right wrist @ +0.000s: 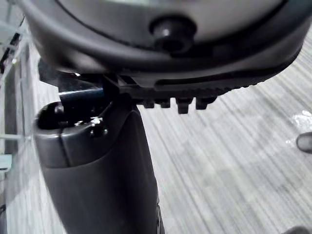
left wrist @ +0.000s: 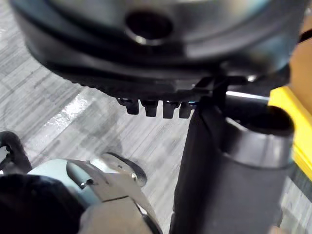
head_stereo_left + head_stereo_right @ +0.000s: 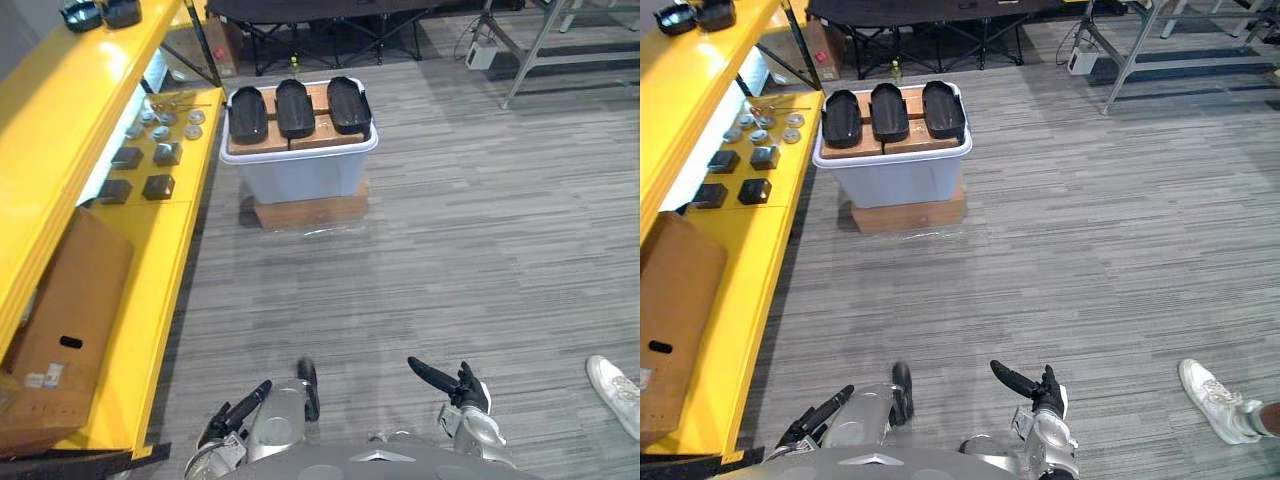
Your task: Walk over and take three plastic housings, then place them on the shelf
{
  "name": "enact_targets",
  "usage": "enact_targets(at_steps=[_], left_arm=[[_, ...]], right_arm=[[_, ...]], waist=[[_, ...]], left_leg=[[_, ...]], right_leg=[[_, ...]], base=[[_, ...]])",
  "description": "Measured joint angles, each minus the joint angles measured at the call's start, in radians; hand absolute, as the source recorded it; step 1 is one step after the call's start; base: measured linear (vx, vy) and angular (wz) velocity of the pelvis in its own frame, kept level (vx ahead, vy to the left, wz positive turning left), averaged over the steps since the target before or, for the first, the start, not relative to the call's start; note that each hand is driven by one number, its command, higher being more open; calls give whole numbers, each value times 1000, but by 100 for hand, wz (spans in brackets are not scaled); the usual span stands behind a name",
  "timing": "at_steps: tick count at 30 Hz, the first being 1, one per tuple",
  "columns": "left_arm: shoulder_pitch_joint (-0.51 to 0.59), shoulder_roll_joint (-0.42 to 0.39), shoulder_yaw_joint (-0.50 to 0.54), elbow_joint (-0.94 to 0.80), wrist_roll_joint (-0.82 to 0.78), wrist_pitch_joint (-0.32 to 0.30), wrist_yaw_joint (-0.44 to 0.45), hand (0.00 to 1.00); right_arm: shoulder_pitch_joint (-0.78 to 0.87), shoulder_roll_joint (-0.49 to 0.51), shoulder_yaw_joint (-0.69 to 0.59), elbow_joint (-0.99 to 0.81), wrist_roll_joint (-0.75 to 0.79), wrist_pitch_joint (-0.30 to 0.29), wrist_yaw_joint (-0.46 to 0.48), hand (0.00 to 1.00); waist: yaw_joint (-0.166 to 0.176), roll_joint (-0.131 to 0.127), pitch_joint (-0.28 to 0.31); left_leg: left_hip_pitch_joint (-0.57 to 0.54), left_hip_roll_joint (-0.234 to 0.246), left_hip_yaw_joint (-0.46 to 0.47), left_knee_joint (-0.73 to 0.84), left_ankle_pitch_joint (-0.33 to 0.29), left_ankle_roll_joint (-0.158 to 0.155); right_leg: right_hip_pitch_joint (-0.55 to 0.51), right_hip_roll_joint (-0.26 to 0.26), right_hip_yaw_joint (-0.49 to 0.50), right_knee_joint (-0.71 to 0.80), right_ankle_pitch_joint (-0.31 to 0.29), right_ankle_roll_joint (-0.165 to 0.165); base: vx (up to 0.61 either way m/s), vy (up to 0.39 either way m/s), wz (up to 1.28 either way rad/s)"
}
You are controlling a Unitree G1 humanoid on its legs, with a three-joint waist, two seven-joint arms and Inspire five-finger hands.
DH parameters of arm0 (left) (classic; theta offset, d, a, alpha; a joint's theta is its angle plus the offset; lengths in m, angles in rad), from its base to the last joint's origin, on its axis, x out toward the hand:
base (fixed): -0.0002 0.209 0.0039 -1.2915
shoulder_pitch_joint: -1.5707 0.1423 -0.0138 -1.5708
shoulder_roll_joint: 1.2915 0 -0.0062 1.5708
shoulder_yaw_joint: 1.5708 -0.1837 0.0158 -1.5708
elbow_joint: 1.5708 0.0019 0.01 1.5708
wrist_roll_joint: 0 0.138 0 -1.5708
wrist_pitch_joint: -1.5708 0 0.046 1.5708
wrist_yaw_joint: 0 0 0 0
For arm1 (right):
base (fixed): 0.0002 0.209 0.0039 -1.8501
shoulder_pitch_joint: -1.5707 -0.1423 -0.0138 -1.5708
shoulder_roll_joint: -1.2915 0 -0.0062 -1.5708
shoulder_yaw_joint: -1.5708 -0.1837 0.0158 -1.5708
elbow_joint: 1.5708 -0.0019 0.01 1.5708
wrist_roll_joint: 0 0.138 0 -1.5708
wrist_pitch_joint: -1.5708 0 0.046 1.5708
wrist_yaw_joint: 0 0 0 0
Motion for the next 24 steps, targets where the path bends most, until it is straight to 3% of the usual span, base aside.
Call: enact_targets(at_steps=[1, 2, 3, 4, 5, 6, 7, 8, 10, 11, 13, 14, 15, 16, 17, 18, 19, 20, 21, 24], left_arm=[[-16, 11, -2, -5, -4, -10, -17, 100], [-19, 23, -10, -15, -6, -11, -26, 100], [-24, 37, -34, -47, -5, -12, -28, 100], [-41, 36, -45, -61, -2, -11, -28, 100], [-65, 31, -65, -87, 6, -12, -29, 100], [-71, 29, -75, -99, 8, -18, -30, 100], [-81, 23, -89, -118, 10, -23, -30, 100], [-86, 18, -115, -125, 8, -25, -22, 100], [-100, 17, -138, -128, -10, -21, -8, 100], [-106, 18, -144, -128, -15, -20, -3, 100], [-136, 24, -167, -127, -37, -13, 0, 100], [-154, 26, -183, -124, -41, -12, 0, 100], [-164, 37, -201, -114, -44, -13, -3, 100], [-163, 35, -203, -105, -45, -12, -4, 100], [-153, 25, -203, -100, -54, -12, 0, 100], [-137, 12, -198, -88, -58, -11, 8, 100], [-130, 3, -199, -80, -75, -3, 18, 100], [-102, -12, -193, -78, -90, -1, 26, 100], [-85, -17, -190, -69, -121, -1, 55, 100], [-71, -24, -142, -62, -163, -1, 87, 100]], right_arm=[[-15, 0, 5, 26, -64, 55, 2, 100], [-13, 1, 12, 44, -94, 77, 3, 100], [1, -5, 19, 79, -115, 109, 11, 100], [3, -11, 17, 99, -117, 125, 23, 100], [-4, -12, 11, 115, -93, 143, 31, 100], [-7, -16, 1, 129, -88, 151, 41, 100], [-27, -25, -9, 145, -89, 165, 49, 100], [-35, -33, -13, 157, -93, 169, 59, 100], [-36, -38, -22, 153, -96, 159, 70, 100], [-35, -38, -24, 147, -96, 155, 74, 100], [-34, -35, -27, 139, -93, 154, 84, 100], [-29, -27, -31, 140, -83, 154, 83, 100], [-20, -13, -45, 140, -53, 151, 83, 100], [-14, -5, -58, 140, -44, 145, 83, 100], [2, 12, -78, 138, -20, 130, 83, 100], [15, 14, -89, 135, -5, 112, 83, 100], [14, 6, -88, 133, -4, 106, 82, 100], [15, -9, -89, 124, -5, 95, 81, 100], [13, -13, -96, 118, -7, 91, 80, 100], [23, -7, -126, 118, -17, 74, 76, 100]], waist=[[-3, -9, 8], [-2, -32, -5], [1, -62, -30], [-3, -68, -33], [-14, -68, -33], [-14, -69, -32], [-19, -71, -27], [-27, -63, -23], [-45, -39, -19], [-46, -36, -20], [-47, -21, -13], [-48, -29, -16], [-51, -46, -15], [-52, -55, -15], [-55, -73, -17], [-63, -71, -18], [-60, -47, -25], [-59, -23, -46], [-50, 6, -59], [-42, 10, -56]], left_leg=[[-18, -10, 19, 103, -1, 61], [-33, -23, 31, 148, -40, 90], [-53, -50, 34, 211, -104, 140], [-56, -74, 31, 240, -140, 153], [-49, -97, 30, 263, -178, 165], [-37, -101, 37, 269, -200, 170], [5, -109, 44, 275, -235, 176], [69, -109, 45, 274, -264, 182], [187, -89, 42, 219, -291, 174], [214, -80, 39, 197, -293, 170], [256, -46, 9, 166, -298, 151], [269, -41, -18, 153, -305, 134], [285, -55, -56, 149, -315, 114], [298, -64, -73, 150, -325, 100], [334, -80, -103, 157, -355, 76], [364, -72, -144, 177, -397, 61], [369, -52, -157, 182, -408, 54], [372, -14, -166, 176, -425, 35], [353, 11, -171, 226, -426, 25], [218, 74, -172, 517, -347, -29]], right_leg=[[14, -29, 14, 50, -58, 13], [9, -50, 25, 70, -83, 17], [-6, -87, 35, 134, -99, 29], [-49, -117, 63, 255, -80, 59], [-145, -159, 110, 479, -49, 113], [-206, -180, 138, 606, -6, 162], [-310, -228, 152, 838, 45, 179], [-366, -264, 112, 965, 18, 128], [-423, -262, 24, 899, -22, 70], [-440, -243, 5, 819, -24, 67], [-457, -151, -25, 458, 4, 104], [-469, -106, 6, 220, 81, 127], [-476, -90, 55, 59, 194, 131], [-478, -94, 79, 33, 245, 127], [-471, -104, 115, 49, 323, 100], [-460, -107, 115, 126, 371, 44], [-468, -98, 96, 167, 352, 40], [-482, -75, 76, 209, 275, 25], [-480, -54, 53, 217, 240, 10], [-427, -29, 11, 200, 200, -6]], base=[[337, 225, -31], [452, 228, -3], [528, 198, 13], [653, 251, 33], [533, 217, 26], [495, 233, 1], [485, 191, -24], [486, 169, -23], [498, 97, -11], [410, 38, 11], [326, -27, 35], [443, -94, 71], [373, -128, 82], [405, -215, 93], [418, -302, 97], [413, -299, 85], [374, -274, 63], [369, -242, 31], [418, -307, 37], [283, -253, 31]])
